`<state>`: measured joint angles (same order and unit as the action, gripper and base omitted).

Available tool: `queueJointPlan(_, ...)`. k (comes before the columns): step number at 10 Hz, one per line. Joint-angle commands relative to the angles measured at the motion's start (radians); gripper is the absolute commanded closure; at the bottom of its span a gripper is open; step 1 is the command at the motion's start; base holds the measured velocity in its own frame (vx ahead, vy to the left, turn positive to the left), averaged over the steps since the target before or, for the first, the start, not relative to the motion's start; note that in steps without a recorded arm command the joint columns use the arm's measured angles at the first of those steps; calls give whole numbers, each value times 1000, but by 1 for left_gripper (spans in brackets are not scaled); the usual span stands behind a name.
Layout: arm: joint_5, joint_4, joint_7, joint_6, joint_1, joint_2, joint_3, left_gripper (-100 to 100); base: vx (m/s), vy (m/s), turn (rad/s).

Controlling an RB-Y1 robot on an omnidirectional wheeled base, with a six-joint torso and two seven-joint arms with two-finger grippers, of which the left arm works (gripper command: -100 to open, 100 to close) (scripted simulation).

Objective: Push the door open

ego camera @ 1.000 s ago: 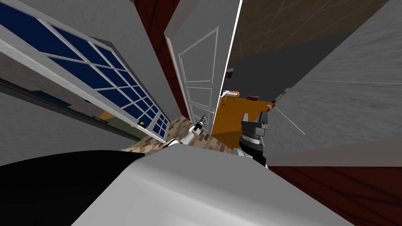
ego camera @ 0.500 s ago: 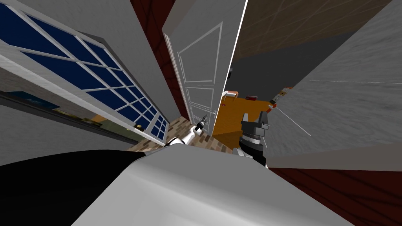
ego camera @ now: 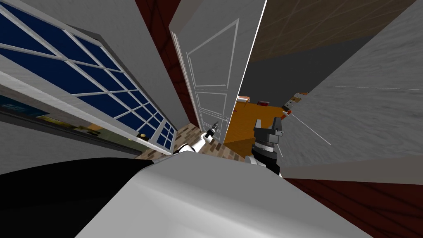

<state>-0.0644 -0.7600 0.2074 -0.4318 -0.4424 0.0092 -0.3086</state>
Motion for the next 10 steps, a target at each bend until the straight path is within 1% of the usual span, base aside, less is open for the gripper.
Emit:
queueJointPlan(1, 2, 16, 1, -6, -11, 17, 5, -100, 176, -83, -19)
queueJointPlan(3, 4, 19, -2, -7, -11, 25, 9, -100, 192, -95, -19)
queueJointPlan(4, 4, 20, -3, -7, -11, 23, 12, -100, 206, -104, -28)
queueJointPlan(6, 5, 23, -5, -8, -12, 9, 16, -100, 197, -108, -21)
queueJointPlan(7, 6, 24, -6, -9, -12, -6, 19, -100, 182, -99, -20)
queueJointPlan(8, 5, 5, -1, 0, -4, 8, 13, -100, 81, -44, 2)
queueJointPlan(9, 5, 5, -1, 0, -4, 8, 13, 100, -11, 4, 2)
queueJointPlan(10, 5, 5, -1, 0, -4, 8, 13, 100, -23, 16, -15)
